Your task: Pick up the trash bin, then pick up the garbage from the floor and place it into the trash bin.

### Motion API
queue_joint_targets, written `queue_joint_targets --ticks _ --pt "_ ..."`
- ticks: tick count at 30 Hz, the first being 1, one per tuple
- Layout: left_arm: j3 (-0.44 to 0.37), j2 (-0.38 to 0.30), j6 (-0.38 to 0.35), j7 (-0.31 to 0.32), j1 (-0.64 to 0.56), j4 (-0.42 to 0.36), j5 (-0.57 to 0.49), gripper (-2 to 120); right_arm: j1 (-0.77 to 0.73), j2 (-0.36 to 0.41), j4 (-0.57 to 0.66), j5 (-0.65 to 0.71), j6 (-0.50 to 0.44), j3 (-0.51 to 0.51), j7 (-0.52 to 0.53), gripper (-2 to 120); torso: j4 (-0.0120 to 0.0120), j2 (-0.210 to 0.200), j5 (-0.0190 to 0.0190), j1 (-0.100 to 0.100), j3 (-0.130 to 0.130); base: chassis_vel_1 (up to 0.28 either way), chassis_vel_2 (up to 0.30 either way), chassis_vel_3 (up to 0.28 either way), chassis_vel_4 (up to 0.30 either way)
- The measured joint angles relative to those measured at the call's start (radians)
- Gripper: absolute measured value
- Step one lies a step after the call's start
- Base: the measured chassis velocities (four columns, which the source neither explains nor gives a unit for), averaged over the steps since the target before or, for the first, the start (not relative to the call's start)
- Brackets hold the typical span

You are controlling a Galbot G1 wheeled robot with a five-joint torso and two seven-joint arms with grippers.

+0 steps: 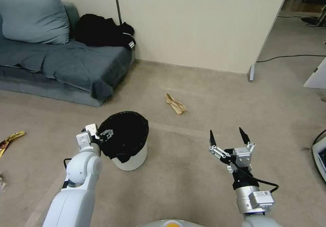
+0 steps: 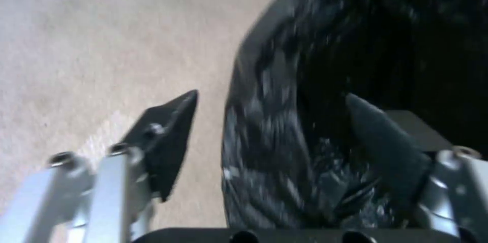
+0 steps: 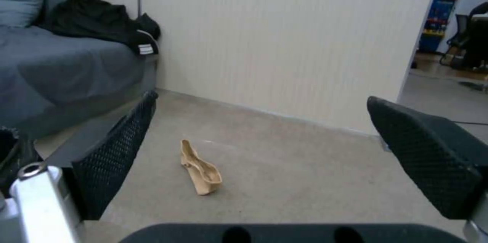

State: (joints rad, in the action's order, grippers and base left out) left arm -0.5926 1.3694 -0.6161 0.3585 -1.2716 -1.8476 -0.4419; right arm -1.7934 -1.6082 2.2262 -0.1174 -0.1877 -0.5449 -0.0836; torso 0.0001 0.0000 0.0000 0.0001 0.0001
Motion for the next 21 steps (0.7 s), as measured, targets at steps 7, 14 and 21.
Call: queue_joint_targets --ticks 7,14,21 --pt "0.008 0.011 -0.004 0.001 -0.012 0.011 0.001 49 0.001 0.000 0.010 0.000 0.006 0.001 0.000 100 -0.0001 0.000 0.0003 0.000 0.000 0.000 0.000 0.000 0.000" --pt "0.008 0.021 -0.002 0.013 -0.026 0.009 0.004 25 0.002 0.000 0.018 -0.002 0.012 0.003 0.000 100 0.0001 0.000 0.0005 0.000 0.000 0.000 0.000 0.000 0.000" --pt "0.006 0.030 -0.001 0.016 -0.048 -0.014 0.001 7 -0.001 0.000 0.025 -0.018 0.014 0.004 0.001 100 0.0000 0.000 0.0001 0.000 0.000 0.000 0.000 0.000 0.000"
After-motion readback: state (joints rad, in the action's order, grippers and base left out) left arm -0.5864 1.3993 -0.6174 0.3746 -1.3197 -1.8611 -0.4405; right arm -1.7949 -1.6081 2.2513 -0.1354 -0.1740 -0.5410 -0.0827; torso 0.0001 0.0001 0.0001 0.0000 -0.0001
